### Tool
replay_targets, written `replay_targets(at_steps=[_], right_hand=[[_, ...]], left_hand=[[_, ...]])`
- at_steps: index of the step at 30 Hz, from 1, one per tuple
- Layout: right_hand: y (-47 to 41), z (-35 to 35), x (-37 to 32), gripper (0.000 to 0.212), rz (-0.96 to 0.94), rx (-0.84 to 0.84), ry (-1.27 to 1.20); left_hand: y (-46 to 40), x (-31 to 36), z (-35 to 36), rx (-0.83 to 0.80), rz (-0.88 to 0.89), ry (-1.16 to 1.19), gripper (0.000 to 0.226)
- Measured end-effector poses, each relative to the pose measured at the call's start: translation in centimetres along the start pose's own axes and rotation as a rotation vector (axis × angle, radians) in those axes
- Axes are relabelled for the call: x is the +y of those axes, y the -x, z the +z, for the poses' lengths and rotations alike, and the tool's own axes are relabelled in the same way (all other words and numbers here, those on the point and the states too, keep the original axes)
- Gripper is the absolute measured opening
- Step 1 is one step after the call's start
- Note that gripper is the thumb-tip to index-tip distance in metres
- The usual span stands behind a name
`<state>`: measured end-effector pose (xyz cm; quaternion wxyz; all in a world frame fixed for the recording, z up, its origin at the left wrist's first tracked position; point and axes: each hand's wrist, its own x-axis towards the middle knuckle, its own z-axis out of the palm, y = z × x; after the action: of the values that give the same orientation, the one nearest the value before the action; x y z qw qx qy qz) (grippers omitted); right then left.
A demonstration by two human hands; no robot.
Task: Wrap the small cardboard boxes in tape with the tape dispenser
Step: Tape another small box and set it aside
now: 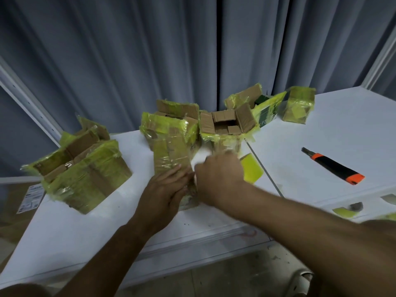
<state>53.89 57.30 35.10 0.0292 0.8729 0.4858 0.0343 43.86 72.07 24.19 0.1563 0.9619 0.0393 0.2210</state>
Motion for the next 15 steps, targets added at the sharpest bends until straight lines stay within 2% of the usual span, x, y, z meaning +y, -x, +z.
replay_targets(at_steps=[2, 6, 9, 12, 15], right_hand=[[-0.8, 0.7, 0.0, 0.030, 0.043, -0.048, -0.036], [-1.9, -0.9, 2.0, 0.031, 0.129, -0.009, -0.146], [-1.6, -0.5, 3.5, 0.051, 0.185, -0.032, -0.196], [-1.7, -0.7, 4.3, 0.053, 0.227, 0.016, -0.285], [-2.3, -0.8, 4.7, 0.054, 0.224, 0.099, -0.317]], left_hand=[[0.1, 0.1, -0.1, -0.005, 0.008, 0.015, 0.042], [0.3, -0.7, -0.3, 0.013, -0.054, 0.041, 0.044], [0.4, -0.3, -0.6, 0.054, -0.098, 0.117, 0.047], [0.3, 0.8, -0.9, 0.190, -0.192, 0.203, 0.040], [-0.3, 1.2, -0.9, 0.370, -0.353, 0.053, 0.039]])
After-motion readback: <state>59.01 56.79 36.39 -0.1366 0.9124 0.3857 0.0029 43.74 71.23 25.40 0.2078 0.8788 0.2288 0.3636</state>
